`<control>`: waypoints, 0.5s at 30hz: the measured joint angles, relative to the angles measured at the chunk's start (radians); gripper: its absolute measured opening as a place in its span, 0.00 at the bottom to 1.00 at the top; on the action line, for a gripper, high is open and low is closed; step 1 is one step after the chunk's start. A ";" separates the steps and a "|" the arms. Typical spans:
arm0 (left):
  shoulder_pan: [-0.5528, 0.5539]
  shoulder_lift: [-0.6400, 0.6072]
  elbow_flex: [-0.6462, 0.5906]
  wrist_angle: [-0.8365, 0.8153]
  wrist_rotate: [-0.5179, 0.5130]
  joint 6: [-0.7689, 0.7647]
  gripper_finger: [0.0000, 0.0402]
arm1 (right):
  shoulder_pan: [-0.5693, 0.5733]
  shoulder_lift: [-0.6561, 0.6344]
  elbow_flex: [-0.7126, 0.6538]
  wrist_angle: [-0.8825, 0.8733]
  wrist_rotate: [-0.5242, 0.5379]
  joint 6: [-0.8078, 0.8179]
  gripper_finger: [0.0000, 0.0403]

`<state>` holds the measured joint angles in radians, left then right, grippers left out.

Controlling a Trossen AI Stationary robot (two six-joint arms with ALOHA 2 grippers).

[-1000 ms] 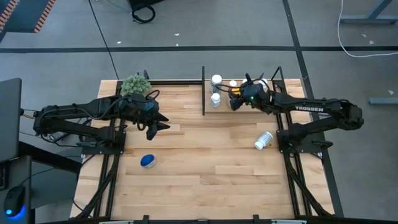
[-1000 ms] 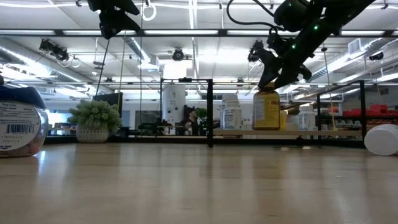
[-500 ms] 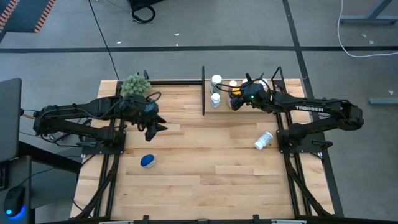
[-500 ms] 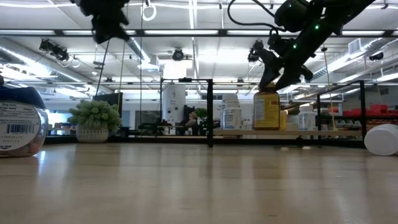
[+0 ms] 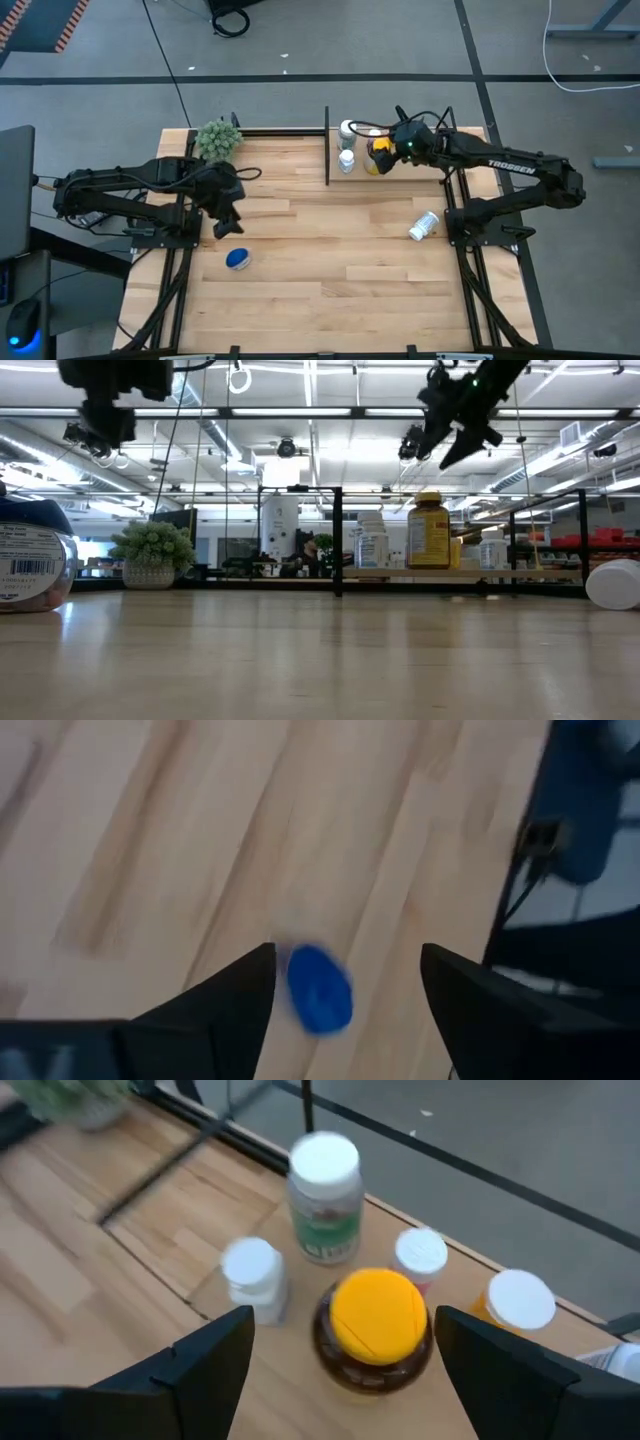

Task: Pick and place medicine bottles onto shelf by color
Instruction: Put the blue pill bottle on the shelf

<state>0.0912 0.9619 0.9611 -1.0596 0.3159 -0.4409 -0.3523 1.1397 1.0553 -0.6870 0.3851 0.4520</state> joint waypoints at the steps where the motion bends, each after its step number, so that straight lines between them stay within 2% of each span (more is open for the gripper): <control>1: -0.007 0.000 0.000 -0.033 -0.002 0.000 0.64 | 0.009 0.000 0.023 -0.014 0.000 0.010 0.79; 6: -0.042 0.000 0.000 -0.125 -0.025 -0.046 0.64 | 0.063 -0.001 0.098 -0.023 -0.002 0.048 0.79; 10: -0.063 0.000 0.000 -0.057 -0.027 -0.072 0.64 | 0.106 -0.002 0.110 -0.019 -0.035 0.083 0.79; 15: -0.063 0.000 0.000 0.028 -0.027 -0.096 0.64 | 0.164 -0.001 0.110 -0.023 -0.136 0.101 0.79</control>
<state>0.0284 0.9619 0.9611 -1.0313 0.2886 -0.5374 -0.1885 1.1385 1.1652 -0.7098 0.2490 0.5527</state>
